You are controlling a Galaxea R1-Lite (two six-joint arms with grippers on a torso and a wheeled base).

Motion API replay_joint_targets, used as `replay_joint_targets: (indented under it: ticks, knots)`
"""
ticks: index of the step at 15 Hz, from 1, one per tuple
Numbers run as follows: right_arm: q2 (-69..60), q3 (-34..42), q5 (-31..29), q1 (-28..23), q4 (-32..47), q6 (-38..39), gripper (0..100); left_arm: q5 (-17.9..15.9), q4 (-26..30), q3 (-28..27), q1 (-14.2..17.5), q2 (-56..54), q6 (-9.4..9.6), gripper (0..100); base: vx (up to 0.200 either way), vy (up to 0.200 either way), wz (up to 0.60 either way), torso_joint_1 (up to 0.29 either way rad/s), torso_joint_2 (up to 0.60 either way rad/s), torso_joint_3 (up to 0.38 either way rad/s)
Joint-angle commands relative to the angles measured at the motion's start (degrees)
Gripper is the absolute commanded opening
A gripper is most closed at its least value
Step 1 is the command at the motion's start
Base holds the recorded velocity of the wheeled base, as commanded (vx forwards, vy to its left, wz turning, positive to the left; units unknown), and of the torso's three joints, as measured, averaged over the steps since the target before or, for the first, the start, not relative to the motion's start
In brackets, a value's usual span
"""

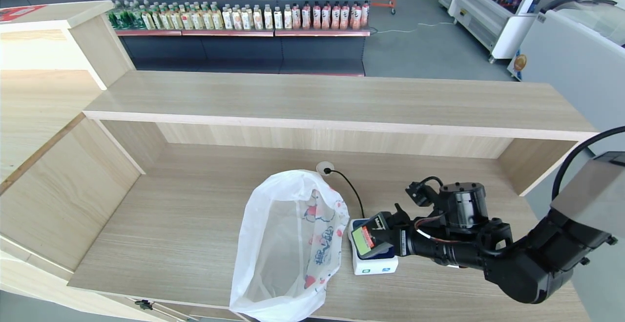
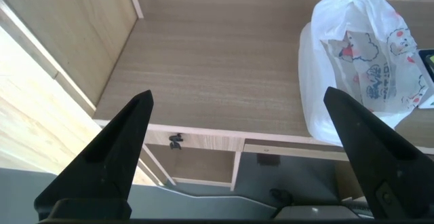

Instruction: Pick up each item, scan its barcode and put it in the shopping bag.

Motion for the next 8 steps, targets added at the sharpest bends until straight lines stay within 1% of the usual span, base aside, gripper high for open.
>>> replay_joint_targets:
  ticks: [1, 6, 8]
  knots:
    - [2.46, -1.7, -0.12, 0.17, 0.26, -0.01, 0, -0.06, -0.01, 0.01, 0.02, -0.02, 0.0, 100, 0.0, 0.0, 0.0, 0.0, 0.0, 0.0]
    - [2.64, -1.79, -0.21, 0.08, 0.26, -0.01, 0, -0.06, -0.01, 0.01, 0.02, -0.02, 0.0, 100, 0.0, 0.0, 0.0, 0.0, 0.0, 0.0]
    - [0.18, -1.96, -0.12, -0.01, 0.26, 0.07, 0, -0.06, -0.01, 0.01, 0.02, -0.02, 0.0, 100, 0.0, 0.0, 0.0, 0.0, 0.0, 0.0]
